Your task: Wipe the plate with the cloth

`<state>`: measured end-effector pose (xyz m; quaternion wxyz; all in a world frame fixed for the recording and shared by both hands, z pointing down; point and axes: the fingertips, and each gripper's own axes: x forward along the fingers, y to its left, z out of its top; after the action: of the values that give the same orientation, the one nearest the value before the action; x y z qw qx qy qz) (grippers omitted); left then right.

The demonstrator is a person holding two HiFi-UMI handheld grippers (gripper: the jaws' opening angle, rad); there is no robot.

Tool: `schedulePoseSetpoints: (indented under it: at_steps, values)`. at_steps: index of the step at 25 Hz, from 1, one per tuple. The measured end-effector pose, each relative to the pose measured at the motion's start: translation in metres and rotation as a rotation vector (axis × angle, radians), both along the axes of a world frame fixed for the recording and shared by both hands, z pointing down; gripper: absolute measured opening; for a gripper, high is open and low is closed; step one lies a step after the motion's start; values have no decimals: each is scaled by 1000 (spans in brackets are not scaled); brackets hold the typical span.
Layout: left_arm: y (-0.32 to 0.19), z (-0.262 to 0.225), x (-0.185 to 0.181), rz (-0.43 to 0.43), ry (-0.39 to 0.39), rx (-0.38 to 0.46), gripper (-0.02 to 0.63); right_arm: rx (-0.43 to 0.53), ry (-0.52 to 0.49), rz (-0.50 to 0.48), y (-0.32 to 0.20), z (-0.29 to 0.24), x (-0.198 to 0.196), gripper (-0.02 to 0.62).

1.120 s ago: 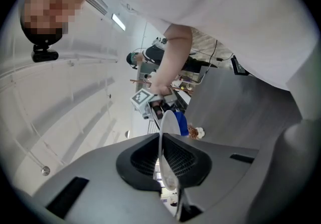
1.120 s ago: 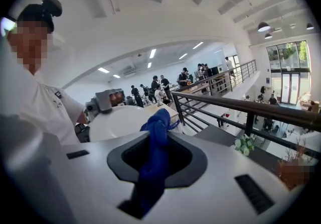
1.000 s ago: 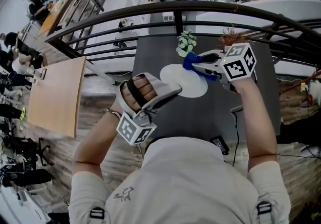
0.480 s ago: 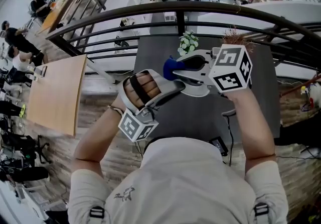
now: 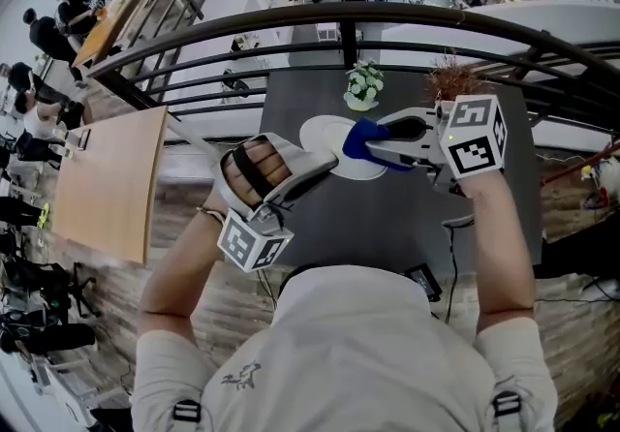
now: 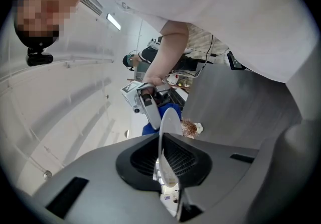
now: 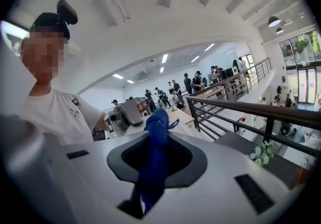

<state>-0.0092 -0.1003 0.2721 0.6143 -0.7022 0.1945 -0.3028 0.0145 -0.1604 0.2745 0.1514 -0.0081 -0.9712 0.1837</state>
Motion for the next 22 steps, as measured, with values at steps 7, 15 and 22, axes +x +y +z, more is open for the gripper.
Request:
schedulePoseSetpoints:
  at_steps: [7, 15, 22]
  values:
    - [29, -17, 21, 80, 27, 22, 32, -13, 78, 104, -33, 24, 14, 66]
    - [50, -21, 41, 138, 32, 45, 32, 145, 148, 21, -19, -3, -33, 66]
    - [37, -15, 35, 107, 17, 48, 32, 243, 118, -74, 18, -33, -62, 66]
